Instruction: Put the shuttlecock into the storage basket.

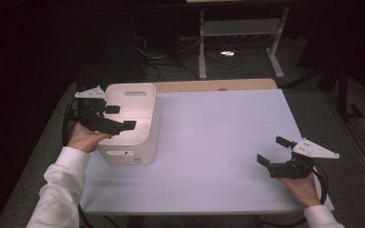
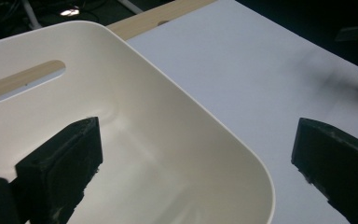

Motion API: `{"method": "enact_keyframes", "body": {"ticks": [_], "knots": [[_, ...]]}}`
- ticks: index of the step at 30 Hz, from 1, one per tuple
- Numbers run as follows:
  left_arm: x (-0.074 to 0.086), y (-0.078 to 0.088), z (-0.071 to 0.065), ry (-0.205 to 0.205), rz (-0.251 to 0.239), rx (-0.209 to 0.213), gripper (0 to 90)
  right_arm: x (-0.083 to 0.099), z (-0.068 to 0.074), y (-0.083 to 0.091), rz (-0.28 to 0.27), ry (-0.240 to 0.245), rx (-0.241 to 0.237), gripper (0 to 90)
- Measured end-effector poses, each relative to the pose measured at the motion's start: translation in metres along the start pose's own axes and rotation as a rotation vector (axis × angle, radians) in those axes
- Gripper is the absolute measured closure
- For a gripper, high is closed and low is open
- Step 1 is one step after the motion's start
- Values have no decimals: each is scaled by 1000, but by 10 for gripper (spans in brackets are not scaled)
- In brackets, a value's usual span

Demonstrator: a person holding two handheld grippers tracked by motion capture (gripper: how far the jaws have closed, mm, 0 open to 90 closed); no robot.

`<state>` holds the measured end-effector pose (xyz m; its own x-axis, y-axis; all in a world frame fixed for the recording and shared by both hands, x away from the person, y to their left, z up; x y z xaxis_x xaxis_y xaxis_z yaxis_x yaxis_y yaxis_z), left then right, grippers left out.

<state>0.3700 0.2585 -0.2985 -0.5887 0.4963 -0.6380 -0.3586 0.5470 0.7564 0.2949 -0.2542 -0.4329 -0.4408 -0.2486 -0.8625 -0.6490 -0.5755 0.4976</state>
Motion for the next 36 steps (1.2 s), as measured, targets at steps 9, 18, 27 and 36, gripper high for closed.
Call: {"method": "enact_keyframes", "body": {"ticks": [9, 18, 27, 36], "knots": [[3, 3, -8, -27, -49, 7, 0, 0, 0, 1, -6, 5, 3, 0], [13, 7, -9, -42, -93, -27, 0, 0, 1, 1, -5, 4, 4, 0], [20, 12, -13, -46, -137, -44, 0, 0, 1, 1, -3, 4, 4, 0], [34, 16, -12, -35, -179, -60, 0, 0, 1, 1, -2, 6, 5, 0]]}}
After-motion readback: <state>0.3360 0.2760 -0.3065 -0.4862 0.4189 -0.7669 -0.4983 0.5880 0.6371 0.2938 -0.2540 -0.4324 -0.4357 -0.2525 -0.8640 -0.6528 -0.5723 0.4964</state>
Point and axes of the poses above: each handheld gripper's, and its own axes: y roughly backward along the jaws, x roughly out of its underside, z roughly to its left, the point moved 3 cm from there along -y, roughly forward along the jaws, and after that the axes turned 14 degrees about z, right-handed, at the moved point
